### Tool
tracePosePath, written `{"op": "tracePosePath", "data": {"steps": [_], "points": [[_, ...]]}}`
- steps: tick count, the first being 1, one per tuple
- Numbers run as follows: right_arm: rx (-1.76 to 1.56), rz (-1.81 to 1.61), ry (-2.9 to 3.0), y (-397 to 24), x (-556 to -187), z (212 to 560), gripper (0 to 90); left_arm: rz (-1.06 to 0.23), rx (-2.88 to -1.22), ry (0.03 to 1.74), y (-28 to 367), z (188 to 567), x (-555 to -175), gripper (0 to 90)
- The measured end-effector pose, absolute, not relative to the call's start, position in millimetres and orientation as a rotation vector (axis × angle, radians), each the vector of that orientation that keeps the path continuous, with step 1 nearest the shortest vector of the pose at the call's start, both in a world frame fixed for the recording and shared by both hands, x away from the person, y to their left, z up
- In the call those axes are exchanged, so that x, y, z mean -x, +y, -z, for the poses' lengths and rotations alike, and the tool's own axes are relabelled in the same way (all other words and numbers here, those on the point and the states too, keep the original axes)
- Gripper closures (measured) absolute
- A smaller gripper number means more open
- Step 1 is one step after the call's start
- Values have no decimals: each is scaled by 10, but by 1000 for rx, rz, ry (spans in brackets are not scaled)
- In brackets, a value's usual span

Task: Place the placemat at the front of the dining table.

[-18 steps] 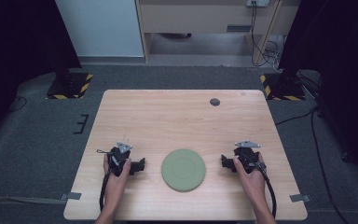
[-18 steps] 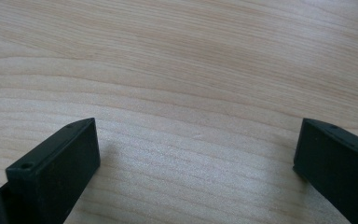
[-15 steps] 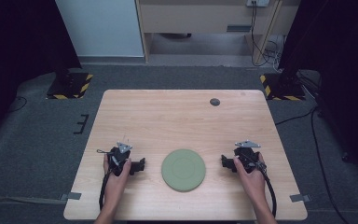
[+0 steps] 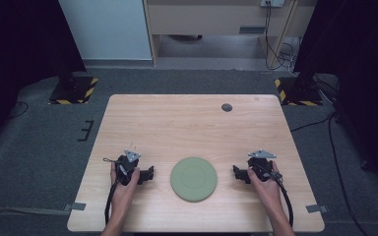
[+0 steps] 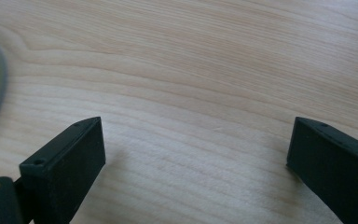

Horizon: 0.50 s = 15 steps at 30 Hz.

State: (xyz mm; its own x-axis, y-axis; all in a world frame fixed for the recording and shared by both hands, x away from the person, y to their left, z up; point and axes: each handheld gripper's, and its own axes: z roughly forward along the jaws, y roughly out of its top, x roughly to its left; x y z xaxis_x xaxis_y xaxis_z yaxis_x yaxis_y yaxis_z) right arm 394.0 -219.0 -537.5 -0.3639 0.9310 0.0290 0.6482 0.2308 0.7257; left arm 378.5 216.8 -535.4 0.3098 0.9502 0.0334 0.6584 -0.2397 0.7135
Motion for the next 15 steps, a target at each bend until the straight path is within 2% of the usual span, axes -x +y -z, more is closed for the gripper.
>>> {"op": "tracePosePath", "data": {"steps": [15], "points": [[-1292, -1015, 2161, -2068, -3705, 5263, 46, -538, -1982, 1273, 2068, 5233, -3580, 34]]}}
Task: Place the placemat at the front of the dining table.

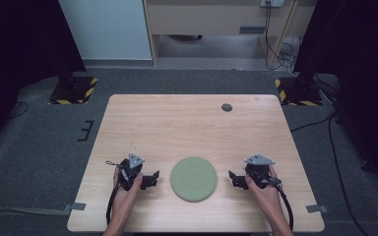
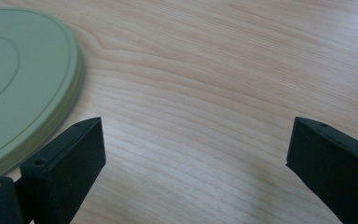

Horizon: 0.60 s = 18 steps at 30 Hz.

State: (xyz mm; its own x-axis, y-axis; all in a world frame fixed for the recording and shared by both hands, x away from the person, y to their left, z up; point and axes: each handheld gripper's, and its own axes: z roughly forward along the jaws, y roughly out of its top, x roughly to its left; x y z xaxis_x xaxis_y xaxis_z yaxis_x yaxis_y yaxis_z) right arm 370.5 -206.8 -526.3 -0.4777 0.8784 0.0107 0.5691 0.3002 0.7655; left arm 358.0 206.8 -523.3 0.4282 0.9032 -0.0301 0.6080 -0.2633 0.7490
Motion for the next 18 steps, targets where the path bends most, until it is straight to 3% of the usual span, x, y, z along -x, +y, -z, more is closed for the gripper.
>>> {"op": "tracePosePath", "data": {"steps": [18], "points": [[-1160, -1046, 2246, -1826, -3601, 5249, 57, -453, -2069, 1126, 1747, 5268, -3464, 32]]}}
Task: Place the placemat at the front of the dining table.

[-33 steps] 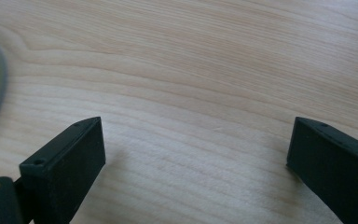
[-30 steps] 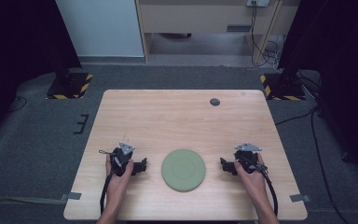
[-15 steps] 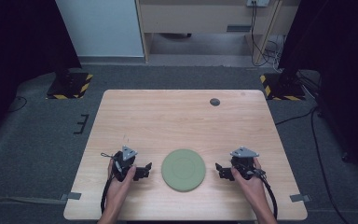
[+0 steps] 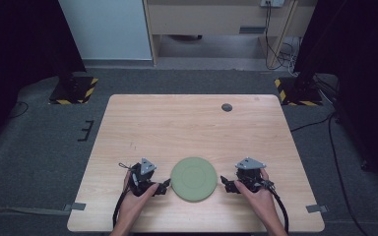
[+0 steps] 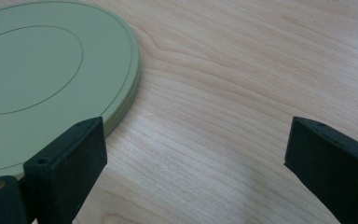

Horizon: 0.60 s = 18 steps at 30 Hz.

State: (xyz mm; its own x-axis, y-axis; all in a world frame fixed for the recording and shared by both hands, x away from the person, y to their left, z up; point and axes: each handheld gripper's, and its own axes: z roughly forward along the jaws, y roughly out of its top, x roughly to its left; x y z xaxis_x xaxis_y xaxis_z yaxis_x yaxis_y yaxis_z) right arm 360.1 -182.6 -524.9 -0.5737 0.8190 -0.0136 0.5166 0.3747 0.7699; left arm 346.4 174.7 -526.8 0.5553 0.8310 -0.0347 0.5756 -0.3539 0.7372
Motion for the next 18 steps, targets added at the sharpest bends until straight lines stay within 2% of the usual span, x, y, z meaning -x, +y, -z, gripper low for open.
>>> {"op": "tracePosePath", "data": {"steps": [18], "points": [[-1103, -1010, 2308, -1631, -3557, 5298, 52, -447, -2087, 1122, 1669, 5301, -3442, 20]]}}
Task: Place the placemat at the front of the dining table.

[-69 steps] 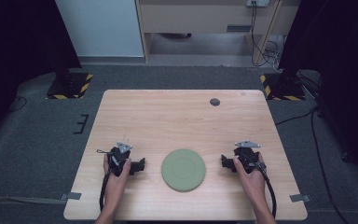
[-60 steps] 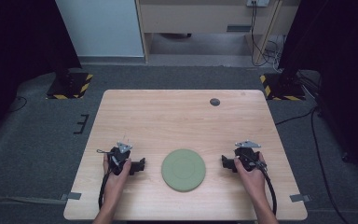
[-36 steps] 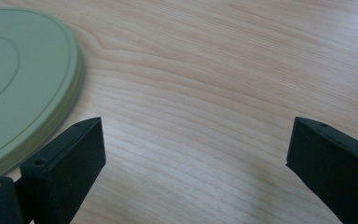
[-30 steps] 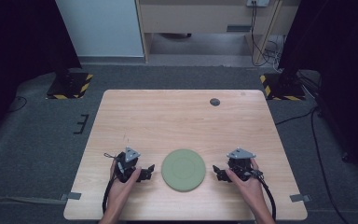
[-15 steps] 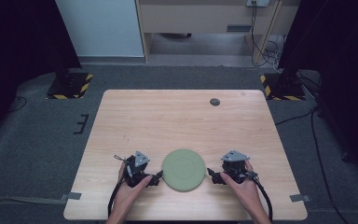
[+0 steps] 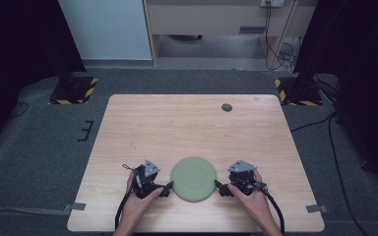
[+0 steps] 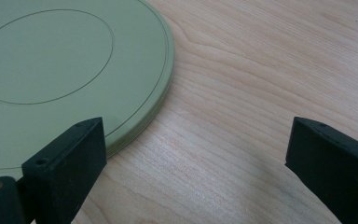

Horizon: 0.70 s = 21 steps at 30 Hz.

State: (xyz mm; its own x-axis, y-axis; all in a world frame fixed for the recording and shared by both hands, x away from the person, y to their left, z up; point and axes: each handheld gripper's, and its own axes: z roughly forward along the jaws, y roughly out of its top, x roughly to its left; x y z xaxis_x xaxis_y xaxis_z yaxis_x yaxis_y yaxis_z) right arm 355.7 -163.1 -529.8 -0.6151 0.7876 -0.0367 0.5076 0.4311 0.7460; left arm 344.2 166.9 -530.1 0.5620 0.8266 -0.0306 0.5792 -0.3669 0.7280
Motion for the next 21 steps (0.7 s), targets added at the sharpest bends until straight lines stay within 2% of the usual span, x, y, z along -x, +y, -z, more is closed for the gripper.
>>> {"op": "tracePosePath", "data": {"steps": [21], "points": [[-1165, -989, 2232, -1598, -3618, 5313, 35, -487, -2071, 1152, 1684, 5326, -3545, 1]]}}
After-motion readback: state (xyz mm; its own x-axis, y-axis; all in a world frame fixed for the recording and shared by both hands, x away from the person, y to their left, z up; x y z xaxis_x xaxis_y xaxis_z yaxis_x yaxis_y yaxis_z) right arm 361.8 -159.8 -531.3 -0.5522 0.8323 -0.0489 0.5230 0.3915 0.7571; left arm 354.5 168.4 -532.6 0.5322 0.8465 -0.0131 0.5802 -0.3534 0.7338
